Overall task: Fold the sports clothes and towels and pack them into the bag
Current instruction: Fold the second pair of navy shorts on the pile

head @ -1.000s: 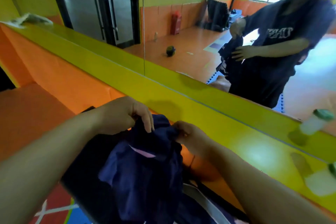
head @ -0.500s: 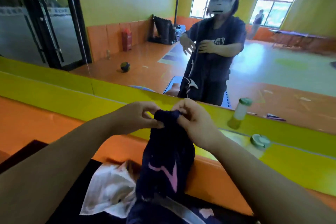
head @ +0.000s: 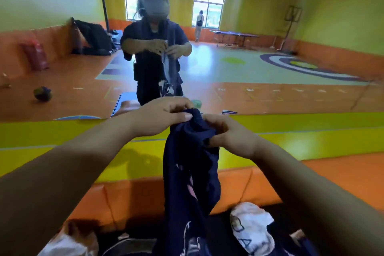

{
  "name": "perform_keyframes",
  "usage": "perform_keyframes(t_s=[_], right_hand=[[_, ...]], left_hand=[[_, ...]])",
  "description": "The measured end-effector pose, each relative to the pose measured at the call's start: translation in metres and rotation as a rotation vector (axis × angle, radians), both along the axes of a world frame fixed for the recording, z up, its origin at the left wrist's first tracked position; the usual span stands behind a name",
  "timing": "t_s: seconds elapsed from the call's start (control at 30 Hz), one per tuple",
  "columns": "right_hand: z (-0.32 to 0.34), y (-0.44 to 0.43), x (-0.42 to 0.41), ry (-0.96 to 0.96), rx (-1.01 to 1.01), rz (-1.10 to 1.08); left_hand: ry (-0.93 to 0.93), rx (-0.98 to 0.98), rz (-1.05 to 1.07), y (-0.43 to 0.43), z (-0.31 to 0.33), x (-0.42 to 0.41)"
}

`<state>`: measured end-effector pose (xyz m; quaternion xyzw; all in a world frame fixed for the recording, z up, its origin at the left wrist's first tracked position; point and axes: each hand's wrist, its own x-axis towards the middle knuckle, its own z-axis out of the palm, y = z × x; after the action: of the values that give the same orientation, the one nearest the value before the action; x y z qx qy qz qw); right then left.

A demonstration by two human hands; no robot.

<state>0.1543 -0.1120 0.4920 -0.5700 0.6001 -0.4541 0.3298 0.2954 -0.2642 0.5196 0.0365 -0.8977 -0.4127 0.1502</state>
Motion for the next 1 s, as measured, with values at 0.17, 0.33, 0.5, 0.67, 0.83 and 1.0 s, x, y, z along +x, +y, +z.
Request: perform_keyframes(t_s=[0.17,0.33,0.5,0.67,0.83,1.0], right_hand=[[0.006,0.038,-0.024,0.015,0.017,-0.131],[0.014,0.073,-0.034,0.126,0.158,-0.213],[0.029,0.104,-0.031,0.560,0.379,-0.408],[0.047,0.132,-0.029,0.867,0.601,-0.543],[0.057,0.156,-0.041,1.066,0.673,-0.704],[0.066,0.161,-0.037,1.005,0.509,-0.769]], left_hand=[[-0.016,-0.267,-0.120,0.011,0.024,-0.029],[-0.063,-0.418,-0.124,0.016,0.029,-0.045],[-0.125,-0.660,-0.101,0.013,0.046,-0.054],[-0.060,-0.841,-0.094,0.013,0.060,-0.063],[-0.018,-0.974,-0.051,-0.003,0.055,-0.070],[-0.190,-1.007,-0.118,0.009,0.042,-0.073]])
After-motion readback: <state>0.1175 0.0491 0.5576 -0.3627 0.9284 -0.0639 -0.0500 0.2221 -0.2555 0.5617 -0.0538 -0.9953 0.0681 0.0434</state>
